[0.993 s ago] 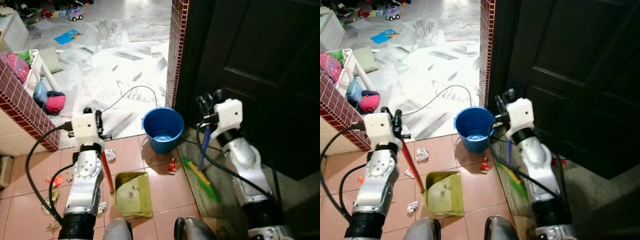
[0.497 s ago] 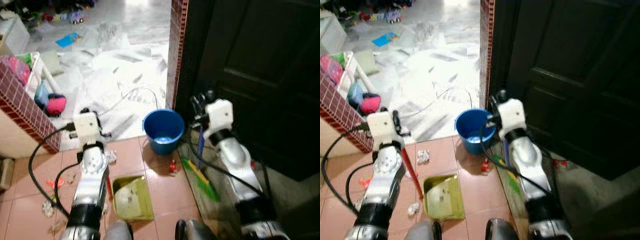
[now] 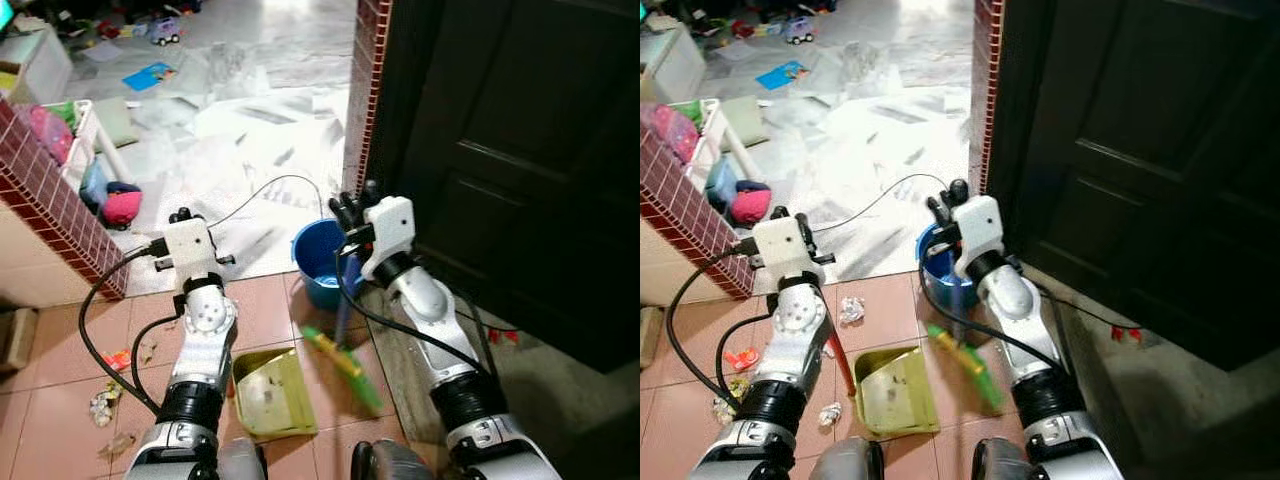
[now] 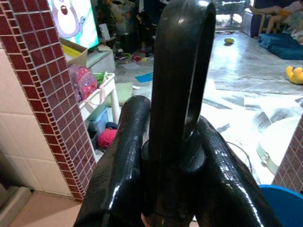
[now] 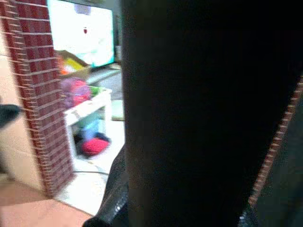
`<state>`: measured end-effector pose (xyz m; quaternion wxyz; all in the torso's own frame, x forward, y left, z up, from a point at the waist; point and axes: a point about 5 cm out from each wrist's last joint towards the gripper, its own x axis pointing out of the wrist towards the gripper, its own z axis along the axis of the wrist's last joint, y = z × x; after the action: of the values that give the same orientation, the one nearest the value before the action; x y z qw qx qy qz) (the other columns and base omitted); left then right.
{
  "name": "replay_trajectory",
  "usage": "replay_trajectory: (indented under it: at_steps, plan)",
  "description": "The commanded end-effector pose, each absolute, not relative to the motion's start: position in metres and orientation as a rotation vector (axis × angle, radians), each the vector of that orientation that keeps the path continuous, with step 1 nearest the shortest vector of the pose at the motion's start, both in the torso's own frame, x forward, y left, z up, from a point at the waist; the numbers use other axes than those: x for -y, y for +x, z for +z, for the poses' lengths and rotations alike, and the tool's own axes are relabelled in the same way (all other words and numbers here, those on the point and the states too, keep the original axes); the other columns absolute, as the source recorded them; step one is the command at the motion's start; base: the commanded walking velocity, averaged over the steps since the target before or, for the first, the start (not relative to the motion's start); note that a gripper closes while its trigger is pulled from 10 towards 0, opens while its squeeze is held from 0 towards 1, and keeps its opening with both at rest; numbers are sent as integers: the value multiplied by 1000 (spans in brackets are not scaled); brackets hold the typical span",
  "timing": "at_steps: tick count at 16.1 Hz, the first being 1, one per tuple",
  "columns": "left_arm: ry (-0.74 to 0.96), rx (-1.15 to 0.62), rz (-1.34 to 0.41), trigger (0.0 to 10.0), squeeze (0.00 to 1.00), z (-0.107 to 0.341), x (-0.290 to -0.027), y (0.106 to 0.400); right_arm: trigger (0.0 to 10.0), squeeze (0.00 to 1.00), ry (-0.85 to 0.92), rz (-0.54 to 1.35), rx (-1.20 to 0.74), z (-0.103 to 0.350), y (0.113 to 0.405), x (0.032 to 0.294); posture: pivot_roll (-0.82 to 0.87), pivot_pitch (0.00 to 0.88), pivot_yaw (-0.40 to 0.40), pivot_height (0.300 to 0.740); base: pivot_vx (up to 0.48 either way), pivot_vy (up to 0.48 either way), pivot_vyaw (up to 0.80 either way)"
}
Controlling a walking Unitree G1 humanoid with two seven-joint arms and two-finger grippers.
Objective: Sweep floor
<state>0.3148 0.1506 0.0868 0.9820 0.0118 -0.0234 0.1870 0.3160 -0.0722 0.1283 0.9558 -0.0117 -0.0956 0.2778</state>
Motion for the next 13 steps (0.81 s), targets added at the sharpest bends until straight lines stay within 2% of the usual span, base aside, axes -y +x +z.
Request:
replay_trajectory:
  at_steps: [1,5,8,10,13]
  plan:
    - [22,52,364,10000,0,87,-147,316,10000,0,6,623,208,139,317,69,-47,0,23,740,0,0,0]
    - [25,43,365,10000,0,83,-146,317,10000,0,65,886,167,155,303,64,-58,0,27,740,0,0,0]
    - [15,35,345,10000,0,81,-145,318,10000,0,134,1054,141,175,290,77,-67,0,33,740,0,0,0]
    - [17,33,330,10000,0,81,-144,318,10000,0,137,1070,143,184,289,89,-67,0,38,740,0,0,0]
    - [23,31,305,10000,0,79,-145,317,10000,0,112,983,196,200,300,108,-70,0,44,740,0,0,0]
